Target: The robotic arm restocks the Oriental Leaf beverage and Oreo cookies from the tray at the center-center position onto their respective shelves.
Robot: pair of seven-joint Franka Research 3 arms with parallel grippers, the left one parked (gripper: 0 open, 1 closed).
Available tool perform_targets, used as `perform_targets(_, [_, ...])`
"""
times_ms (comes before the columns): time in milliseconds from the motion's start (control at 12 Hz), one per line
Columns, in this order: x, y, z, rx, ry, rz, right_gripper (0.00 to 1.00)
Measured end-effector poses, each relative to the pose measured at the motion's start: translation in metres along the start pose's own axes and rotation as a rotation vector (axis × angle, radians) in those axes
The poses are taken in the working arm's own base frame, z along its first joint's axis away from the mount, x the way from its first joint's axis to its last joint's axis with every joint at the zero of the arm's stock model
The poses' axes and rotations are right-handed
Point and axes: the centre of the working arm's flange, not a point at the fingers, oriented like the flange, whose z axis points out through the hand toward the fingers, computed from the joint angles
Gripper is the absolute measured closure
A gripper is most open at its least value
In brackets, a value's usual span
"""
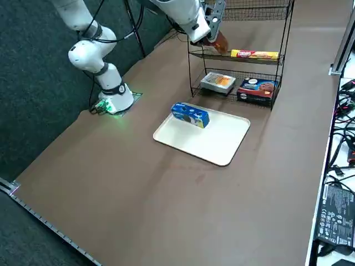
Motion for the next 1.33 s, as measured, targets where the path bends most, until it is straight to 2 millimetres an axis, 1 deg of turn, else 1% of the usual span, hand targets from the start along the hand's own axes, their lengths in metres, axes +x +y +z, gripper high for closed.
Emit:
perform_targets(417, [0.002, -0.012, 0.018, -0.014, 0.002, -0.011, 0.41])
perform_targets(1167, [0.008, -0.006, 0.043, -0.029, -0.014, 0.001, 0.41])
perform_targets(1333, [0.010, -0.010, 0.050, -0.019, -0.014, -0.002, 0.34])
